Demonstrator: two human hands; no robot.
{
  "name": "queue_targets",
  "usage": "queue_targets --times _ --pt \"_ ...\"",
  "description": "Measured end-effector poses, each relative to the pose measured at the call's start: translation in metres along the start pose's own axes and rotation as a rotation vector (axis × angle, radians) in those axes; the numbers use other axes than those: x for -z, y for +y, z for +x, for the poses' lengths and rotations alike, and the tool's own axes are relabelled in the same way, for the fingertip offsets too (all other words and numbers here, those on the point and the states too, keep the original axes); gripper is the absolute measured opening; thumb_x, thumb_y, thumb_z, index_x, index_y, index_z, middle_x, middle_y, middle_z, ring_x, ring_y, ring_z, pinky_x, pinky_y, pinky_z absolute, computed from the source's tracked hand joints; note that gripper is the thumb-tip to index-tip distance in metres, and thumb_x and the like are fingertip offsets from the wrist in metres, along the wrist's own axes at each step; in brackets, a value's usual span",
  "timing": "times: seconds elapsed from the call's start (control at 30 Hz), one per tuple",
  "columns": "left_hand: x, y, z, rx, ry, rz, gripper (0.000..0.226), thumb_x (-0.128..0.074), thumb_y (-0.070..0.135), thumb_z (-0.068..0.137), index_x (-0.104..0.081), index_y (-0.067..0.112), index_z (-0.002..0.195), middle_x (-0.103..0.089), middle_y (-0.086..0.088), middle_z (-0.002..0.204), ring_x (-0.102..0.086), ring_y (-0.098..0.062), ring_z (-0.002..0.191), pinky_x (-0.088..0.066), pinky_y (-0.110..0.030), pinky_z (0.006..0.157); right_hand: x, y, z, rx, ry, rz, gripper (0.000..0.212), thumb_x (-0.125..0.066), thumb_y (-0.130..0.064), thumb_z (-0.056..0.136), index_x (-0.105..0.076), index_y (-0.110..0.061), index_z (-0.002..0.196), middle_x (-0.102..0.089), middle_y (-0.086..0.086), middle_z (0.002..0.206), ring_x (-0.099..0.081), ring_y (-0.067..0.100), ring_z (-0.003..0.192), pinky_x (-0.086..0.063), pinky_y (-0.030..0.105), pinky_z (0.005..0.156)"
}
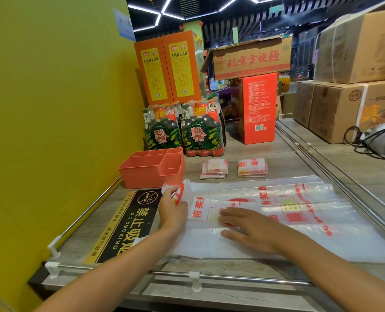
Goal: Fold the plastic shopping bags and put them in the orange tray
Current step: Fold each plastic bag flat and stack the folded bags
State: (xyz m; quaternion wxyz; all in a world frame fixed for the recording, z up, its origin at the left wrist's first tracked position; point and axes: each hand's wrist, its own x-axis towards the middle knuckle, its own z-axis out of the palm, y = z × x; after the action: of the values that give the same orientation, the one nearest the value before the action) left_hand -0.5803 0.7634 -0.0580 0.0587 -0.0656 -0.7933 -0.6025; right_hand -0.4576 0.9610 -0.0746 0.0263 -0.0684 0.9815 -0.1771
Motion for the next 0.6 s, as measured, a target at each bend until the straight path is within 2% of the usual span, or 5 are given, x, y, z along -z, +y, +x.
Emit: queue_targets --times 0.1,0.17,0.23,0.4,0.6 --pt "-0.002 -0.003 -0.002 -0.154 -0.107 0.046 0.045 -0.056 -0.002 0.097 -0.061 0.028 0.131 -0.065 0.012 0.103 -0.062 -0.001 0.087 -0.047 -0.005 0.058 -0.002 0.0 -0.001 0.002 -0.043 0.001 0.061 -0.03 -0.067 0.1 -0.032 -0.041 0.154 -0.017 -0.022 0.164 -0.013 0.003 0.152 -0.012 0.033 0.123" --pt "-0.003 -0.006 -0.004 -0.298 -0.259 0.11 0.046 -0.058 0.002 0.098 -0.06 0.034 0.13 -0.064 0.018 0.119 -0.06 -0.003 0.115 -0.052 -0.012 0.085 -0.002 -0.001 -0.001 0.001 -0.053 0.007 0.061 -0.031 -0.067 0.1 -0.031 -0.041 0.155 -0.016 -0.023 0.164 -0.012 0.003 0.151 -0.012 0.033 0.123" --pt "-0.006 -0.012 0.0 -0.472 -0.378 0.333 0.051 -0.055 0.002 0.098 -0.056 0.03 0.141 -0.05 0.019 0.142 -0.039 -0.002 0.14 -0.034 -0.021 0.115 -0.001 -0.001 -0.001 -0.002 -0.055 0.006 0.061 -0.031 -0.067 0.1 -0.03 -0.041 0.155 -0.015 -0.023 0.164 -0.012 0.003 0.151 -0.012 0.032 0.123" --pt "-0.014 -0.019 0.005 -0.62 -0.583 0.7 0.051 -0.042 0.019 0.105 -0.034 0.023 0.156 -0.027 0.006 0.164 -0.015 -0.008 0.153 -0.015 -0.029 0.124 -0.002 -0.001 0.0 0.002 -0.065 0.007 0.062 -0.03 -0.068 0.099 -0.027 -0.043 0.156 -0.014 -0.022 0.165 -0.012 0.004 0.152 -0.012 0.034 0.125" --pt "-0.02 -0.021 -0.002 -0.646 -0.777 0.805 0.057 -0.03 0.029 0.109 -0.011 0.015 0.161 -0.012 -0.002 0.168 -0.005 -0.011 0.154 0.001 -0.021 0.122 0.0 -0.004 -0.001 0.02 -0.077 0.021 0.059 -0.032 -0.064 0.101 -0.026 -0.043 0.156 -0.015 -0.018 0.166 -0.014 0.006 0.152 -0.012 0.033 0.125"
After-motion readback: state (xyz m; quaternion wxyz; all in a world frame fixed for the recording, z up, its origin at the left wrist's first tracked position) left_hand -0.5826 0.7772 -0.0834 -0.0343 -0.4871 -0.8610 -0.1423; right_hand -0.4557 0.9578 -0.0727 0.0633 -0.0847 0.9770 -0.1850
